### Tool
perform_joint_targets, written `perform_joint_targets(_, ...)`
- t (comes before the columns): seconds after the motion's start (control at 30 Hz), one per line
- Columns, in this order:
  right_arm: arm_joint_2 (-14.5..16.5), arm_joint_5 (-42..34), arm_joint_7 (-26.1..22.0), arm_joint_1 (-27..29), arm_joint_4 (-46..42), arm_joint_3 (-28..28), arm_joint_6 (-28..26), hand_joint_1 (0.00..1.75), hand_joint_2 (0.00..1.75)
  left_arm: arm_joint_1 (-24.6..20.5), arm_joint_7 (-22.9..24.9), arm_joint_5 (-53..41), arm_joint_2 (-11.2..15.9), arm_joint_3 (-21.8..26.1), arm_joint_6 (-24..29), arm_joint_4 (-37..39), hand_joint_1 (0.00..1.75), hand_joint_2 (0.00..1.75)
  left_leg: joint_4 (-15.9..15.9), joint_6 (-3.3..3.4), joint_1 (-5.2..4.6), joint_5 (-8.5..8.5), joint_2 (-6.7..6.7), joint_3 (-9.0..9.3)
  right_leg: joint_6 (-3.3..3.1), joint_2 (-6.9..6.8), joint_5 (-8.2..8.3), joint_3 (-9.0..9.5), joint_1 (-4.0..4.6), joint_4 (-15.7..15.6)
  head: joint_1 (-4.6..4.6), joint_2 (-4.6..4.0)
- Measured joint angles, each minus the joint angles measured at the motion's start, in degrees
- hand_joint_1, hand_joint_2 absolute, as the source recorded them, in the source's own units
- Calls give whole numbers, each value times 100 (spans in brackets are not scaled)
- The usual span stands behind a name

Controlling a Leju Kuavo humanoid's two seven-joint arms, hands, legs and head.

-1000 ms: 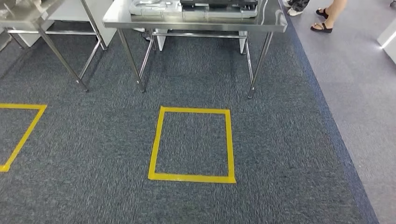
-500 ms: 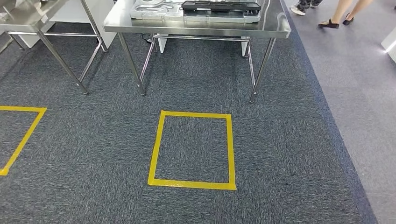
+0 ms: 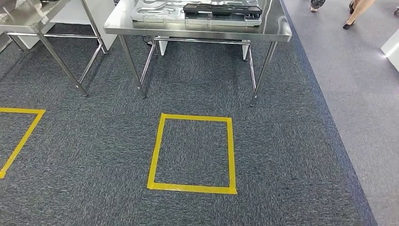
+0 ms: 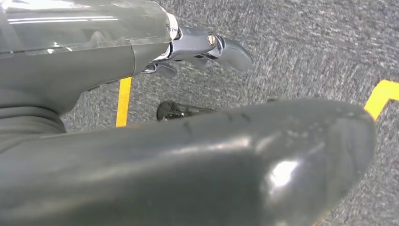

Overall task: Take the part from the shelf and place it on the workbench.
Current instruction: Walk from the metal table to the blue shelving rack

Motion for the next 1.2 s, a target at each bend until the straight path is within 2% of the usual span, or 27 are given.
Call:
perform_joint_targets(0.1, -2, 0, 0, -15, 0, 2, 0, 0, 0, 7, -3, 1, -2, 1, 0, 0, 0, 0, -54, 77, 19, 32, -8, 17, 84, -4, 6, 27, 12, -37, 0, 0)
perform_joint_targets(0.23, -8, 0, 0, -16, -1, 2, 0, 0, 0, 6, -3, 1, -4, 1, 0, 0, 0, 0, -96, 113, 42, 59, -4, 32, 105, -1, -40, 17, 8, 22, 1, 0)
perform_joint_targets(0.27, -11, 0, 0, -15, -1, 1, 0, 0, 0, 3, -5, 1, -5, 1, 0, 0, 0, 0, -111, 137, 45, 71, 0, 33, 117, 1, -188, -93, -2, 259, 1, 0)
perform_joint_targets(0.33, -17, -4, 0, -6, 0, 0, -2, 0, 0, 4, -11, 2, -7, 1, 3, 0, 0, 0, -132, 187, 29, 91, 4, 26, 148, 0, -556, -520, -21, 1114, 2, 0)
perform_joint_targets(0.37, -18, -13, -1, 1, 0, 0, -3, 0, 0, 6, -16, 2, -7, 2, 4, 0, 0, 0, -132, 198, 19, 96, 3, 19, 154, 1, -620, -659, -25, 1376, 2, 0)
perform_joint_targets(0.4, -20, -27, -9, 7, 0, -1, -4, 0, 0, 12, -25, 4, -8, 2, 6, 0, 0, 0, -131, 199, 9, 99, 0, 19, 146, 0, -512, -640, -23, 1321, 2, 0)
perform_joint_targets(0.47, -28, -70, -48, 11, -1, -4, -5, 0, 0, 16, -54, 8, -25, 3, 6, 1, 0, 0, -123, 181, -8, 104, -4, 34, 87, 2, -121, -230, -1, 487, 2, 0)
perform_joint_targets(0.5, -34, -91, -78, 10, -2, -5, -6, 0, 0, 17, -77, 11, -38, 2, 5, 1, 0, 0, -116, 160, -18, 104, -5, 38, 54, 1, 0, -78, 14, 159, 2, 0)
perform_joint_targets(0.53, -40, -114, -107, 12, -3, -9, -8, 0, 0, 17, -102, 12, -53, 2, 5, 2, 0, 0, -112, 133, -23, 105, -5, 39, 24, 2, 60, 6, 32, -36, 1, 0)
perform_joint_targets(0.6, -44, -184, -160, 40, -4, -33, -7, 0, 0, 28, -148, 4, -77, 1, 11, 2, 0, 0, -121, 65, -18, 119, -5, 39, -29, 1, 101, 10, 49, -108, 1, 0)
perform_joint_targets(0.67, -39, -251, -186, 89, -4, -74, 6, 0, 0, 63, -161, -15, -91, 1, 37, 3, 0, 0, -45, 7, -6, 66, -3, 7, -83, -8, 162, 20, 19, -165, 1, 0)
perform_joint_targets(0.73, -37, -240, -201, 142, -4, -97, 33, 0, 0, 102, -143, -12, -102, 1, 63, 5, 0, 0, 422, -47, 13, -245, -1, -195, -118, -26, 210, 18, -16, -206, 1, 0)
perform_joint_targets(0.8, -51, -152, -242, 196, -4, -95, 99, 0, 0, 137, -131, 29, -121, 3, 85, 7, 0, 0, 1194, -101, 49, -645, 1, -532, -126, -41, 219, -10, -18, -203, 0, 0)
perform_joint_targets(0.83, -62, -98, -267, 216, -4, -84, 145, 0, 0, 160, -141, 50, -128, 6, 104, 8, 0, 0, 1462, -125, 69, -734, 2, -640, -123, -53, 221, -17, -20, -201, 1, 0)
perform_joint_targets(0.87, -74, -52, -293, 231, -4, -69, 188, 0, 0, 185, -164, 64, -134, 9, 126, 8, 0, 0, 1526, -143, 87, -711, 4, -651, -119, -64, 220, -19, -24, -198, 1, 0)
perform_joint_targets(0.9, -83, -13, -322, 240, -4, -52, 216, 0, 0, 205, -196, 71, -137, 12, 144, 9, 0, 0, 1350, -156, 103, -579, 16, -546, -109, -82, 216, -13, -32, -193, 1, 0)
perform_joint_targets(0.93, -86, 21, -348, 244, -4, -33, 238, 0, 0, 213, -230, 81, -138, 14, 155, 9, 0, 0, 983, -166, 115, -381, 62, -349, -93, -107, 205, -1, -40, -183, 1, 0)
perform_joint_targets(0.97, -92, 52, -368, 245, -4, -12, 254, 0, 0, 202, -256, 90, -139, 15, 154, 9, 0, 0, 550, -167, 116, -217, 167, -133, -64, -136, 187, 11, -37, -165, 1, 0)
perform_joint_targets(1.0, -98, 79, -377, 240, -4, 13, 268, 0, 0, 177, -273, 97, -140, 15, 143, 10, 0, 0, 198, -140, 106, -95, 238, 37, -26, -165, 164, 18, -30, -144, 1, 0)
perform_joint_targets(1.03, -105, 96, -367, 223, -4, 39, 280, 0, 0, 149, -274, 95, -142, 15, 128, 10, 0, 0, -18, -102, 93, -43, 291, 130, 15, -197, 145, 23, -17, -130, 2, 0)
perform_joint_targets(1.07, -112, 106, -347, 198, -4, 63, 285, 0, 0, 126, -265, 80, -143, 14, 112, 11, 0, 0, -100, -54, 74, -47, 300, 151, 57, -230, 130, 27, -8, -123, 2, 0)
perform_joint_targets(1.13, -114, 112, -290, 132, -4, 94, 273, 0, 0, 109, -228, 39, -141, 14, 85, 11, 0, 0, -112, 46, 55, -29, 199, 137, 135, -294, 117, 45, -20, -132, 2, 0)
perform_joint_targets(1.2, -113, 120, -249, 93, -3, 116, 244, 0, 0, 106, -200, 11, -140, 13, 66, 11, 0, 0, -145, 128, 57, 10, 121, 146, 194, -236, -32, -17, -48, 53, 2, 0)
